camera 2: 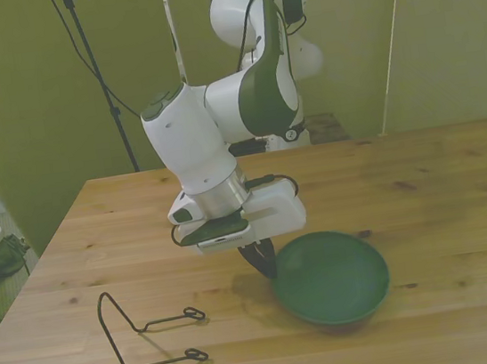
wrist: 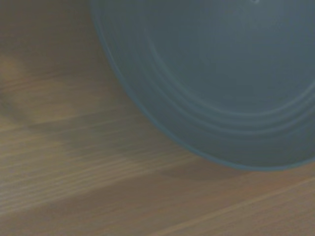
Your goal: Unload the plate
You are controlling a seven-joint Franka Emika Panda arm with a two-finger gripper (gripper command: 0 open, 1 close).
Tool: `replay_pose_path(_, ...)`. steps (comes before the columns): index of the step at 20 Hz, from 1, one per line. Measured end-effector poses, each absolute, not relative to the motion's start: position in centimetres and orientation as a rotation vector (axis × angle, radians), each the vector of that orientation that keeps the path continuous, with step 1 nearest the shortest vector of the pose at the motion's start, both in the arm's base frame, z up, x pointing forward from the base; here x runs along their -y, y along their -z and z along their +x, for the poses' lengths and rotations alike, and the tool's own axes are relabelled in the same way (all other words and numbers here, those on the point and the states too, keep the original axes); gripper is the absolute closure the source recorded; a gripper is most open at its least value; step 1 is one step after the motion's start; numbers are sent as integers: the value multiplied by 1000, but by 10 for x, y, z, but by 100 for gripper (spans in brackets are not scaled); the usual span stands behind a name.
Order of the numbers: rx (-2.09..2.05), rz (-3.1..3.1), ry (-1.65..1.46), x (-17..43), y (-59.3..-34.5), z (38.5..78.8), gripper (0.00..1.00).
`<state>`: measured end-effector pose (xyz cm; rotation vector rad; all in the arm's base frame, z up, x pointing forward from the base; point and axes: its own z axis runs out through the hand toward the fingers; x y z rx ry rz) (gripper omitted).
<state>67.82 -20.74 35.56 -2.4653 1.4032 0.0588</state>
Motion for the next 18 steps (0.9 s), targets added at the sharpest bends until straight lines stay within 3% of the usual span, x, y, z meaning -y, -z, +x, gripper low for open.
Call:
replay_pose_path(8,-1402,-2466,-25,210,-370,677,0)
replay_pose_path(10,-1386,-2463,19,206,-393,677,0)
replay_pose_path(18,-1320,-2463,161,149,-532,655,0)
